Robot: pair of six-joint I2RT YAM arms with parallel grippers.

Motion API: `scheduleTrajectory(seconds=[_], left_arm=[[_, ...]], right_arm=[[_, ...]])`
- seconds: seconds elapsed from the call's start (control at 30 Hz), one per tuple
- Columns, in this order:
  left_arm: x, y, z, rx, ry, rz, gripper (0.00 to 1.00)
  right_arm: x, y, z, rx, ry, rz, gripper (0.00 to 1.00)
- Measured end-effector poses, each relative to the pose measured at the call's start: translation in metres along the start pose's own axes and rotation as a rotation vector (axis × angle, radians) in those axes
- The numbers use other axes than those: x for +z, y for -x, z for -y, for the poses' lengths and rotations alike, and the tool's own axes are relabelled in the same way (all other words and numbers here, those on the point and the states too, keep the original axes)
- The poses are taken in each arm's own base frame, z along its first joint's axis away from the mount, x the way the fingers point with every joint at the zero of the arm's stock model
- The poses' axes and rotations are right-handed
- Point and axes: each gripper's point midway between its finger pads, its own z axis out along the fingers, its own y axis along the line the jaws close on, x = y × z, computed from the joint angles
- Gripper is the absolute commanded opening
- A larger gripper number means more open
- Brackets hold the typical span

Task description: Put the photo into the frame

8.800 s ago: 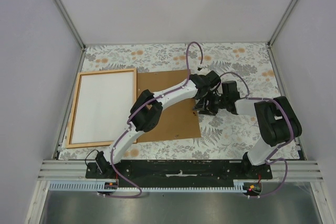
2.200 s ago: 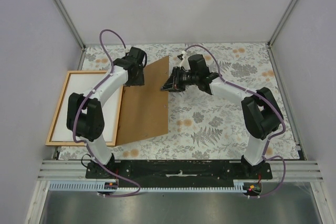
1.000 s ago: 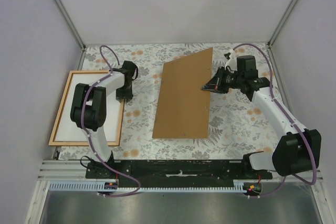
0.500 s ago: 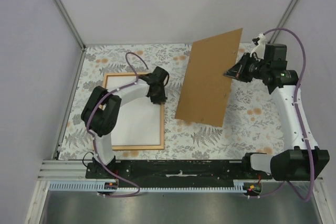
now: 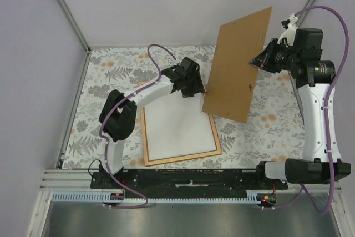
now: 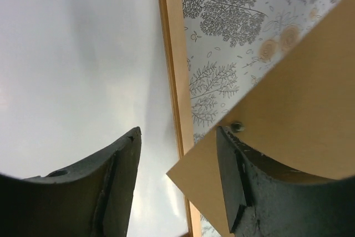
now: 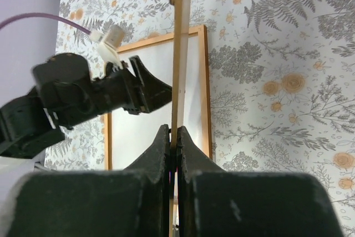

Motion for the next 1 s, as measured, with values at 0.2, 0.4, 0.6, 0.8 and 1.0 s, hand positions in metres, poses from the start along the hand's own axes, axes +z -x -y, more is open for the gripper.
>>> scheduleTrajectory(seconds=[0.2, 0.4, 0.6, 0.8, 1.0], left_arm=[[-0.062, 0.043, -0.021, 0.056, -0.007, 0.071, 0.64], [-0.145, 0.102, -0.117, 0.006, 0.085, 0.228, 0.66], [-0.155, 0.096, -0.202, -0.116, 0.168, 0.234, 0.62], [-0.135, 0.033, -0.284, -0.268, 0.283, 0.109, 0.52], [-0.127, -0.008, -0.318, -0.341, 0.334, 0.062, 0.36]], right_arm=[[0.012, -0.010, -0.008, 0.034, 0.078, -0.069, 0.00], [0.043, -0.051, -0.023, 0.082, 0.252, -0.189, 0.00], [0.097, -0.145, -0.034, 0.174, 0.360, -0.441, 0.00], [0.122, -0.187, -0.054, 0.223, 0.447, -0.544, 0.00], [0.137, -0.187, -0.064, 0.240, 0.522, -0.529, 0.00]])
